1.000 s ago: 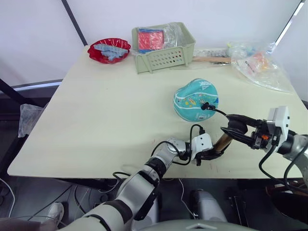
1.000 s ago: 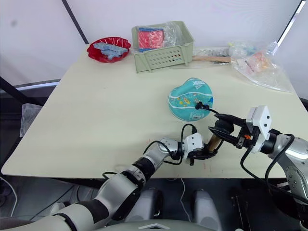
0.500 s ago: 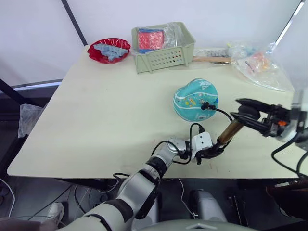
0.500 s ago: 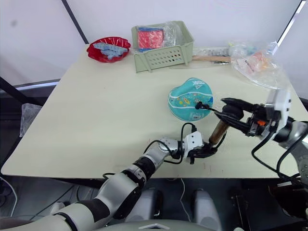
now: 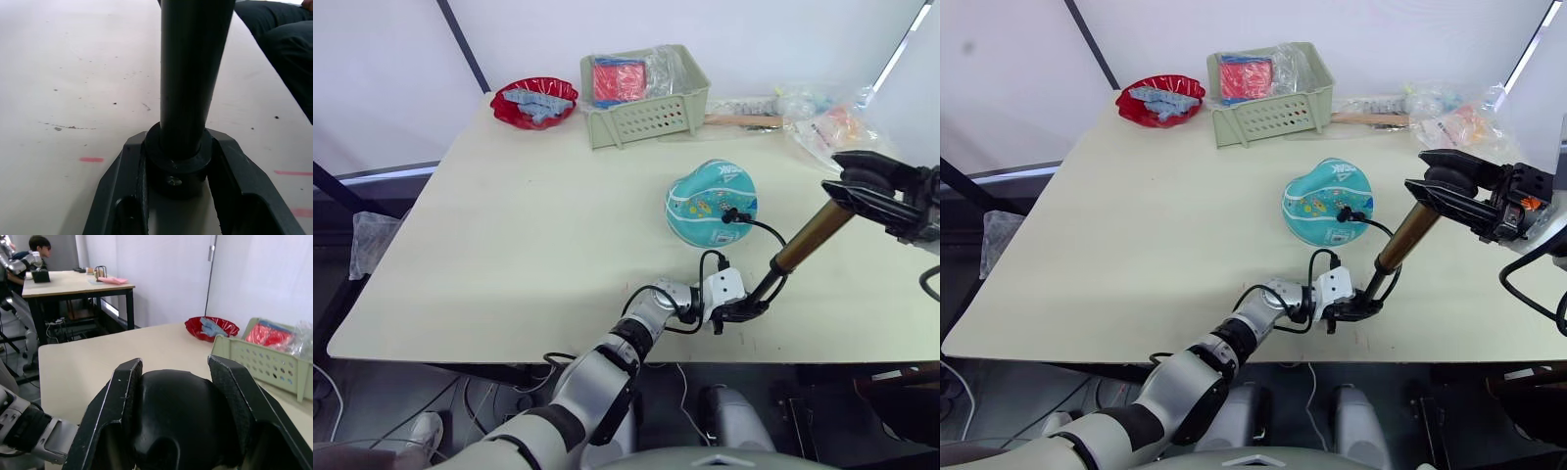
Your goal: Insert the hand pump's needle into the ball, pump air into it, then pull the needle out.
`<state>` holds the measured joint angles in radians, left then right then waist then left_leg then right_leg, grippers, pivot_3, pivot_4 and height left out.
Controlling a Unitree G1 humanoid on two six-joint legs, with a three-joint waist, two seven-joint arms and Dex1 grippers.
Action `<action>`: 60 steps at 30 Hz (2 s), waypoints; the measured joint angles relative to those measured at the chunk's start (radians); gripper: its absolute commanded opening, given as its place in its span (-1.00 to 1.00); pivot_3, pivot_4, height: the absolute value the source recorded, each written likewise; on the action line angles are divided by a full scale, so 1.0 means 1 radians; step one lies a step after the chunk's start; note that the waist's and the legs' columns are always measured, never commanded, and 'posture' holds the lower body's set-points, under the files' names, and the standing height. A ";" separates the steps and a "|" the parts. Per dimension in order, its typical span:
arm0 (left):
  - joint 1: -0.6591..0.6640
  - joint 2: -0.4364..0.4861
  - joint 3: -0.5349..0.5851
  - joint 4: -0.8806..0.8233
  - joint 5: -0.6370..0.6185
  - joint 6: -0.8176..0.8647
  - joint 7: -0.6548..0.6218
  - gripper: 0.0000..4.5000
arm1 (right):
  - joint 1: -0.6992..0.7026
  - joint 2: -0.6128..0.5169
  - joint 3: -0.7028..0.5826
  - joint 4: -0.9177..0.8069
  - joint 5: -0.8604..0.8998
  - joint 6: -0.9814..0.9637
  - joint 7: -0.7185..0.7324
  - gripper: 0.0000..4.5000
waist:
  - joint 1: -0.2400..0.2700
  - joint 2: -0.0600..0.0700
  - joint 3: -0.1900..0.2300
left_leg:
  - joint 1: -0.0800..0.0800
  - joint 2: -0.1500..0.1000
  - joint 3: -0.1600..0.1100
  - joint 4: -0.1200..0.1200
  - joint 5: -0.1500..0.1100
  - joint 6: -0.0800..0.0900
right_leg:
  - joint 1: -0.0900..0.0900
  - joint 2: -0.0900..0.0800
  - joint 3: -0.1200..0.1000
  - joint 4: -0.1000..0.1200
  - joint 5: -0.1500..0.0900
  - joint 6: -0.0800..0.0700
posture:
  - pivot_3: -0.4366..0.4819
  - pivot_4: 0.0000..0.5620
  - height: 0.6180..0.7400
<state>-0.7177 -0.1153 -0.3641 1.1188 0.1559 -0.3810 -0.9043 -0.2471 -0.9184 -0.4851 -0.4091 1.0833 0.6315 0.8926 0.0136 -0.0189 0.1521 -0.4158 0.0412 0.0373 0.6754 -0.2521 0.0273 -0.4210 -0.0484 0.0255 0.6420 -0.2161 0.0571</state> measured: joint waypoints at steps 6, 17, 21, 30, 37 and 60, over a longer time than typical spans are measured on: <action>0.022 0.002 0.010 -0.014 -0.004 0.005 -0.031 -0.49 | -0.011 -0.003 0.000 0.017 0.001 0.016 0.010 -0.26 | 0.000 0.000 0.000 | 0.000 0.000 0.000 0.000 0.000 0.000 | 0.000 0.000 0.000 0.000 0.000 0.000 | -0.05 -0.47 0.91; 0.030 0.006 0.011 -0.028 0.001 0.025 -0.030 -0.49 | 0.150 0.080 0.047 -0.018 -0.151 -0.135 0.076 -0.26 | -0.003 -0.004 -0.008 | 0.004 0.000 -0.004 0.000 0.000 0.000 | 0.005 0.000 -0.003 -0.001 -0.001 0.000 | -0.05 -0.47 0.91; 0.032 0.005 0.011 -0.027 0.006 0.030 -0.029 -0.49 | 0.204 0.129 0.123 0.013 -0.247 -0.224 0.105 -0.26 | -0.003 -0.009 -0.012 | 0.004 0.000 -0.006 0.000 0.000 0.000 | 0.006 0.000 -0.006 -0.001 -0.002 -0.003 | -0.05 -0.47 0.91; 0.033 0.004 0.011 -0.026 0.010 0.038 -0.026 -0.49 | 0.267 0.229 0.273 0.121 -0.431 -0.405 0.128 -0.26 | -0.002 -0.014 -0.017 | 0.004 0.000 -0.008 0.000 0.000 0.000 | 0.008 0.000 -0.008 -0.001 -0.004 -0.006 | -0.05 -0.47 0.91; 0.034 0.005 0.011 -0.020 0.011 0.027 -0.026 -0.49 | 0.275 0.259 0.324 0.172 -0.498 -0.484 0.129 -0.26 | -0.002 -0.014 -0.017 | 0.004 0.000 -0.009 0.000 0.000 0.000 | 0.008 0.000 -0.010 -0.001 -0.004 -0.006 | -0.05 -0.47 0.91; 0.028 0.002 0.008 -0.018 0.009 0.017 -0.026 -0.49 | 0.091 0.028 0.077 0.084 -0.130 -0.077 0.115 -0.26 | 0.000 -0.004 -0.011 | 0.002 0.000 -0.011 0.000 0.000 0.000 | 0.007 0.000 -0.011 -0.001 -0.004 -0.007 | -0.05 -0.47 0.91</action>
<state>-0.6902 -0.1135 -0.3561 1.1010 0.1645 -0.3636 -0.9306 -0.1558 -0.8903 -0.4078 -0.3252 0.9537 0.5550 1.0078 0.0138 -0.0232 0.1410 -0.4141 0.0412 0.0264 0.6752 -0.2522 0.0273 -0.4140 -0.0485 0.0149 0.6407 -0.2203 0.0503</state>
